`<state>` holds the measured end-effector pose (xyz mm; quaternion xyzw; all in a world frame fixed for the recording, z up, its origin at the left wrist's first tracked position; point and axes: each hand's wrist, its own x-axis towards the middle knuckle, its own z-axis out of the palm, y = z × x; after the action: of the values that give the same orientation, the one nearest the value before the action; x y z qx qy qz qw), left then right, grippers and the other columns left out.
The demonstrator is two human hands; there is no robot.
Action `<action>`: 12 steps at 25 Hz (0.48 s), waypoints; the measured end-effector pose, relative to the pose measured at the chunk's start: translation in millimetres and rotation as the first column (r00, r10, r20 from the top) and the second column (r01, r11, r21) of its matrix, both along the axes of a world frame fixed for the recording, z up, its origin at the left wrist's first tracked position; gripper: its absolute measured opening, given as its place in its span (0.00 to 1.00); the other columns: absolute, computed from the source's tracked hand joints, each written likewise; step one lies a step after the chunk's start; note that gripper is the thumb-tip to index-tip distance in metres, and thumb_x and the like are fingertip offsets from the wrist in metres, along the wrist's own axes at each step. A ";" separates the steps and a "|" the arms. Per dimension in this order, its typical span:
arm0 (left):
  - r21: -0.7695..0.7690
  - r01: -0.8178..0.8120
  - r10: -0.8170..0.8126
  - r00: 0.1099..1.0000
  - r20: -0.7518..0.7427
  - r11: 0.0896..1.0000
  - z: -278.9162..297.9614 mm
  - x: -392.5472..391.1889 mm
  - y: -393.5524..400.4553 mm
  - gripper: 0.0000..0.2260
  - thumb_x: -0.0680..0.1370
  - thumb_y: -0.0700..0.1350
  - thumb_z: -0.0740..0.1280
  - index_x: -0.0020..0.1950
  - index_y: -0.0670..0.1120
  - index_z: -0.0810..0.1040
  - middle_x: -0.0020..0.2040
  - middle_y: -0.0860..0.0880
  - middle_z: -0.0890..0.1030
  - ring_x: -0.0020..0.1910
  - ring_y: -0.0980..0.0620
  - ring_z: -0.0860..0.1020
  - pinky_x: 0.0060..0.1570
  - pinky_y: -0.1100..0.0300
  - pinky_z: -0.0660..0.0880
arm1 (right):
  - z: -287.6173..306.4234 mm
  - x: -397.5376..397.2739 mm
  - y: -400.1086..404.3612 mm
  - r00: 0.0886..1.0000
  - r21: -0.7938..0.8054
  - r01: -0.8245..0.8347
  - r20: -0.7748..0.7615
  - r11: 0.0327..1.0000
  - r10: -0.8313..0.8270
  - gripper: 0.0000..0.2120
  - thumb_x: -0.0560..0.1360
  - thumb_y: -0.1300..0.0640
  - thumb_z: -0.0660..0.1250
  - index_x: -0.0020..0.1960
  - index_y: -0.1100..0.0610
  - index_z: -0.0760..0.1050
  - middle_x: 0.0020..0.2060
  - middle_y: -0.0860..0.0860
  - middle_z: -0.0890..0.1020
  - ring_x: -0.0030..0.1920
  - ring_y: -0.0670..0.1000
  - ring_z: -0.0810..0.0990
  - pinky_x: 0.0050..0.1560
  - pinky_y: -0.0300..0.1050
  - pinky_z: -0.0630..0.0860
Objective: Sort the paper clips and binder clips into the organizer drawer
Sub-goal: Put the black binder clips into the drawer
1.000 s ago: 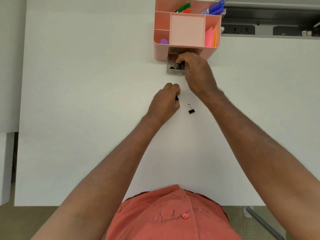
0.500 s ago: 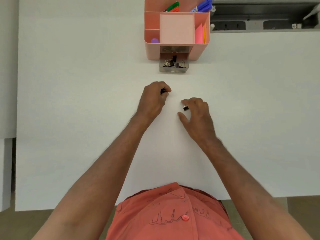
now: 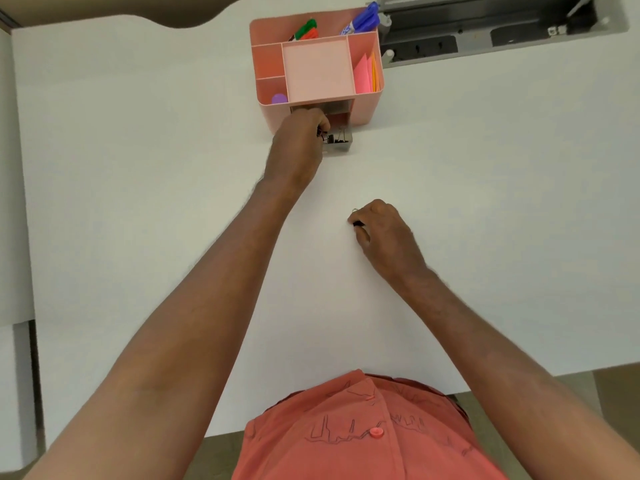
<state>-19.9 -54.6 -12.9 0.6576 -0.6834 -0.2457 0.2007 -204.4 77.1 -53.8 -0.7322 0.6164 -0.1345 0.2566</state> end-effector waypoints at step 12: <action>-0.111 -0.056 0.047 0.996 -0.076 0.992 -3.4 1.2 16.9 0.12 0.78 0.35 0.64 0.57 0.45 0.82 0.57 0.48 0.81 0.56 0.52 0.77 0.52 0.65 0.74 | 10.6 -1.8 -14.3 0.993 0.126 0.015 0.115 0.992 -0.029 0.09 0.76 0.62 0.68 0.53 0.52 0.80 0.50 0.47 0.76 0.48 0.45 0.78 0.49 0.45 0.79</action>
<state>-18.8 -37.8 -16.3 0.6530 -0.6712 -0.2252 0.2690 -206.3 62.8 -43.2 -0.6986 0.6156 -0.1411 0.3363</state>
